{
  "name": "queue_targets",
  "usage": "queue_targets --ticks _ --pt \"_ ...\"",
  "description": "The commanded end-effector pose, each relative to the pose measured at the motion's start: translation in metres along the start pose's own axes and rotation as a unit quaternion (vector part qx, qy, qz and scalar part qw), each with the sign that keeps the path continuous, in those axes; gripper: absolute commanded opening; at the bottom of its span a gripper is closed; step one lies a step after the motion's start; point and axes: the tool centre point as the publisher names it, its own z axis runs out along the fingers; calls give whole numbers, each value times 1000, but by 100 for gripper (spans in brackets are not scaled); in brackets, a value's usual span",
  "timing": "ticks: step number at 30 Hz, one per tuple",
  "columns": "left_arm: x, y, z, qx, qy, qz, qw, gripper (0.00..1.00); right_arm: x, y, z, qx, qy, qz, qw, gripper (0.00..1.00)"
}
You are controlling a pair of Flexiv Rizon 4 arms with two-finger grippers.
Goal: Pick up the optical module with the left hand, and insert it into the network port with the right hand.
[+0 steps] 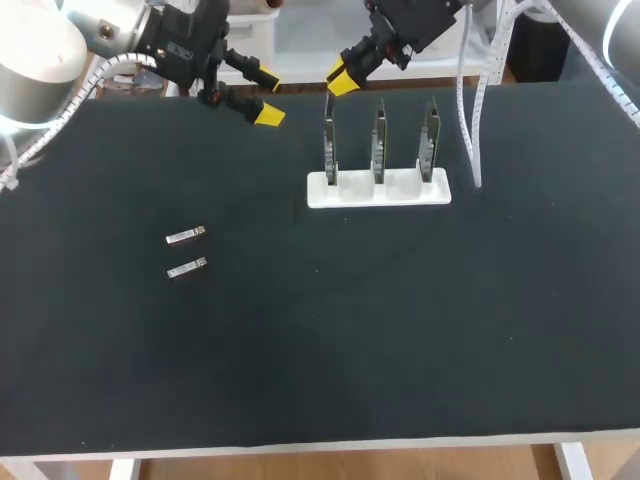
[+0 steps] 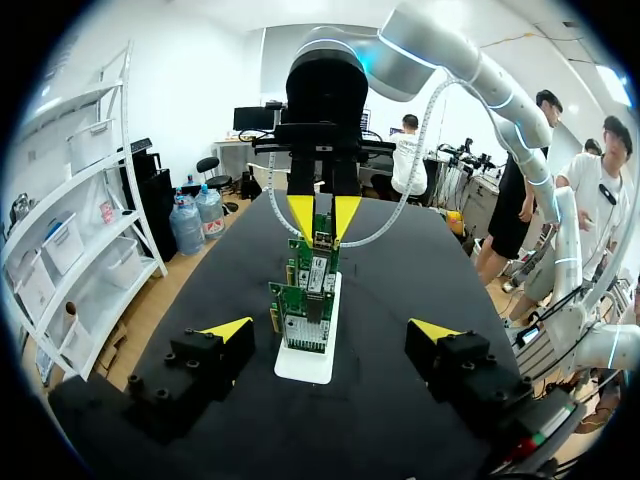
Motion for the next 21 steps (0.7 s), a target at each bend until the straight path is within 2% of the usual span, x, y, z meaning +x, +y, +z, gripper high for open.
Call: queue_targets --ticks 1,21 --pt "0 -1 0 -2 1 -1 1000 100 -3 -8 -2 -330 2 -1 944 0" --pt "0 -1 0 -2 1 -1 1000 100 0 -6 0 -332 12 1 943 0"
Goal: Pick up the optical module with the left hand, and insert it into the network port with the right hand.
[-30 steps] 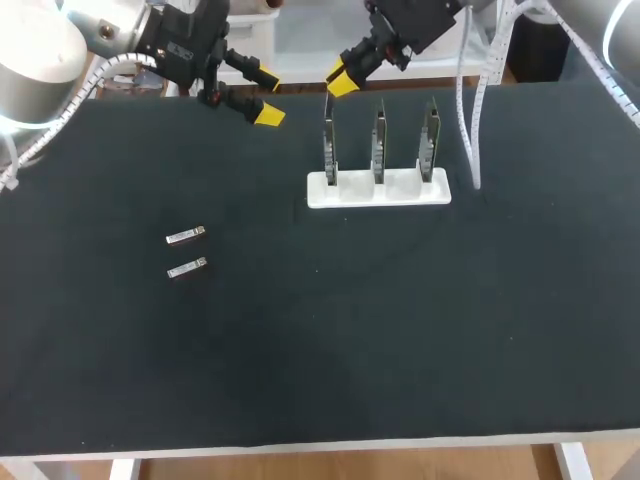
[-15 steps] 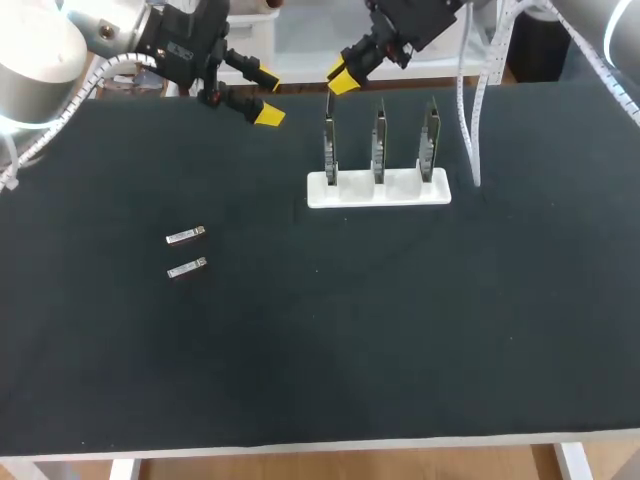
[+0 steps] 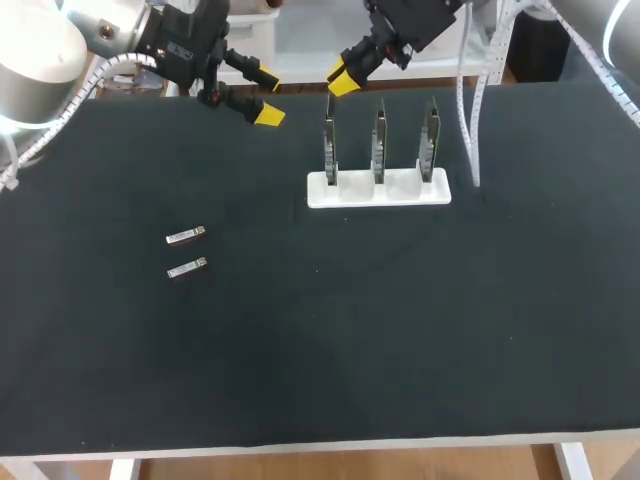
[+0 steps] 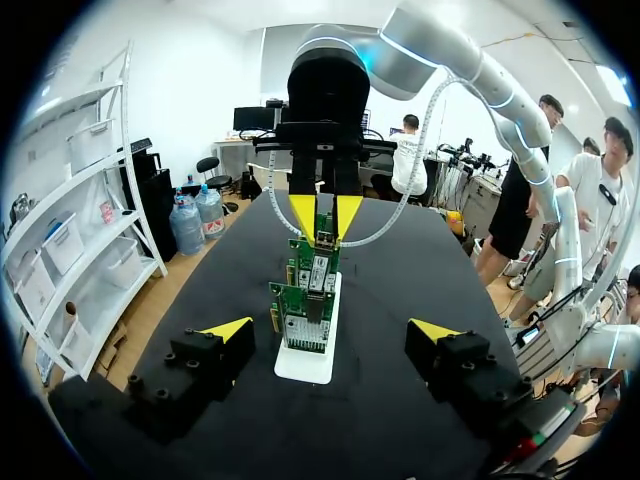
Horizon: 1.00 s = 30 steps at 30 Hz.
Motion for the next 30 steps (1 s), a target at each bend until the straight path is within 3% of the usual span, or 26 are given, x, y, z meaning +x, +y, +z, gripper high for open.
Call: queue_targets --ticks 1,30 --pt "0 -1 0 -2 1 -1 1000 100 -2 -8 0 -331 4 0 944 0" --pt "0 -1 0 -2 1 -1 1000 100 -3 -4 4 -316 8 7 949 0"
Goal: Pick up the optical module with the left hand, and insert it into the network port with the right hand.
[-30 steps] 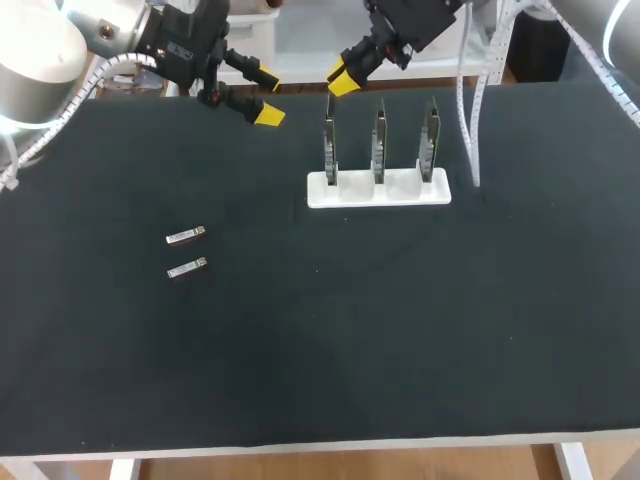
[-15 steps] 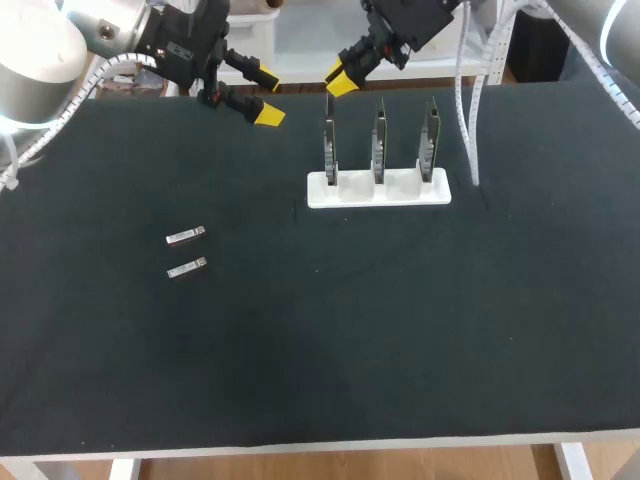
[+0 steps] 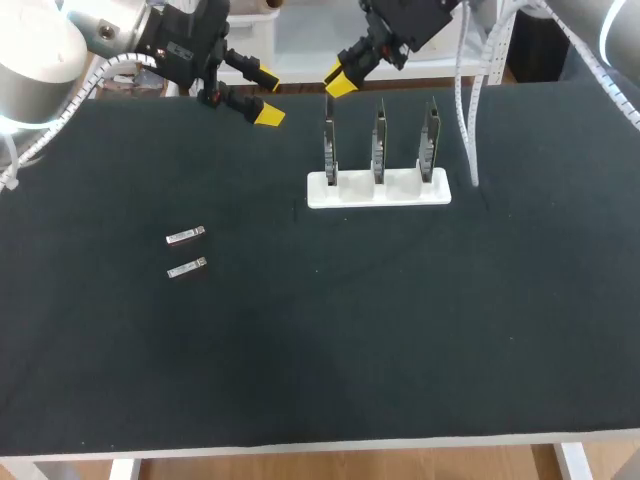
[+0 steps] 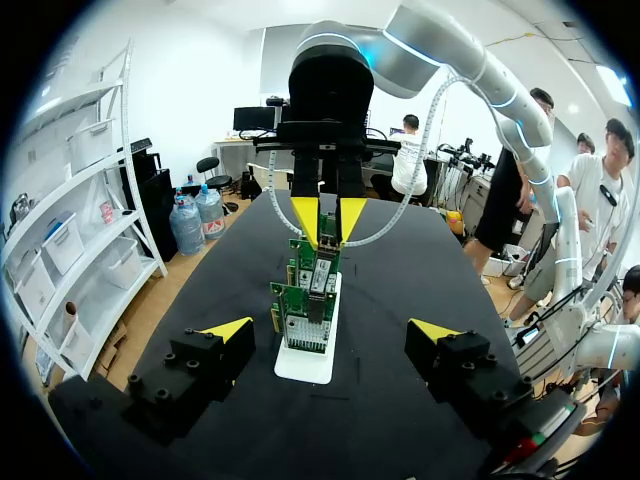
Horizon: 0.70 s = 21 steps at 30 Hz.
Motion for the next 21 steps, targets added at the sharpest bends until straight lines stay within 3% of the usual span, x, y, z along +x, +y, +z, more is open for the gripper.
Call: queue_targets --ticks 1,21 --pt "0 -1 0 -2 1 -1 1000 100 0 -7 0 -314 1 2 949 0" --pt "0 -1 0 -2 1 -1 1000 100 -3 -6 -1 -294 -1 7 956 0"
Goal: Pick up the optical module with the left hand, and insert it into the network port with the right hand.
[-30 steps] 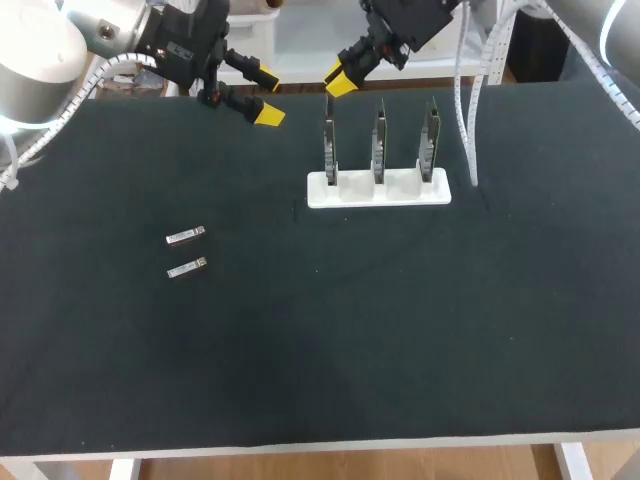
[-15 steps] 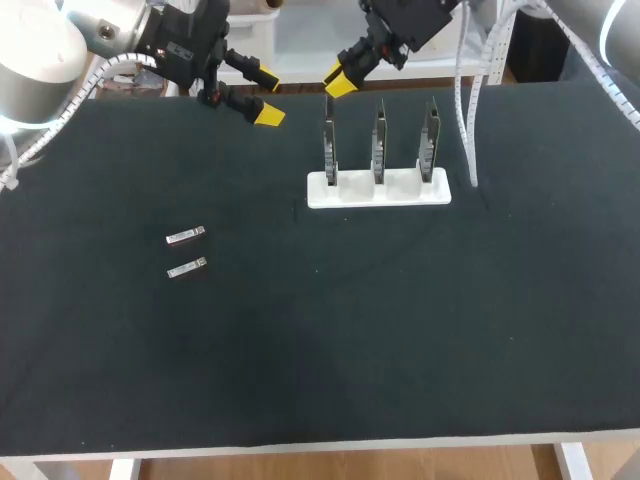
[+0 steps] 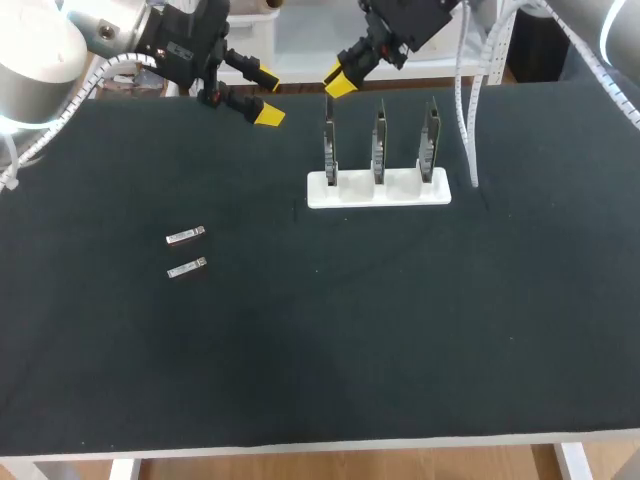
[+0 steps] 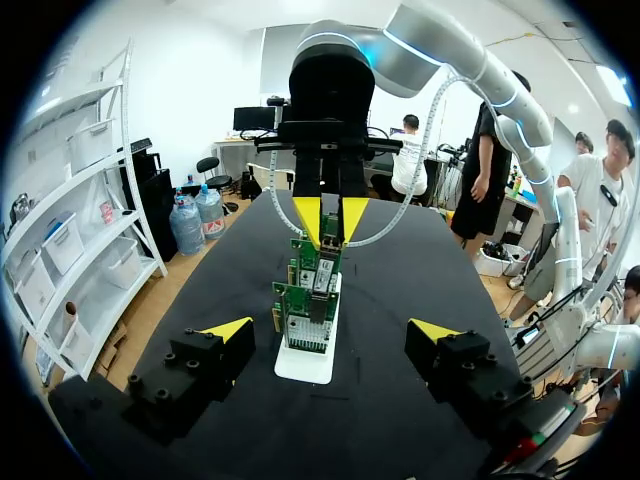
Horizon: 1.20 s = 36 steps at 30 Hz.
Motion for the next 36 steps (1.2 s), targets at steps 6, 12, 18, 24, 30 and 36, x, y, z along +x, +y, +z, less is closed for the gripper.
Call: queue_targets --ticks 6,12,18,24,30,36 --pt "0 -1 0 -2 1 -1 1000 100 -3 -7 -2 -291 -1 -1 957 0" --pt "0 -1 0 -2 1 -1 1000 100 -1 -6 -1 -292 1 0 956 0" --pt "0 -1 0 -2 1 -1 1000 100 0 -8 -3 -289 1 1 957 0" --pt "0 -1 0 -2 1 -1 1000 100 0 -11 -3 -288 3 2 958 0" --pt "0 -1 0 -2 1 -1 1000 100 0 -12 -3 -287 4 1 958 0" --pt "0 -1 0 -2 1 -1 1000 100 0 -13 -2 -289 3 1 957 0"
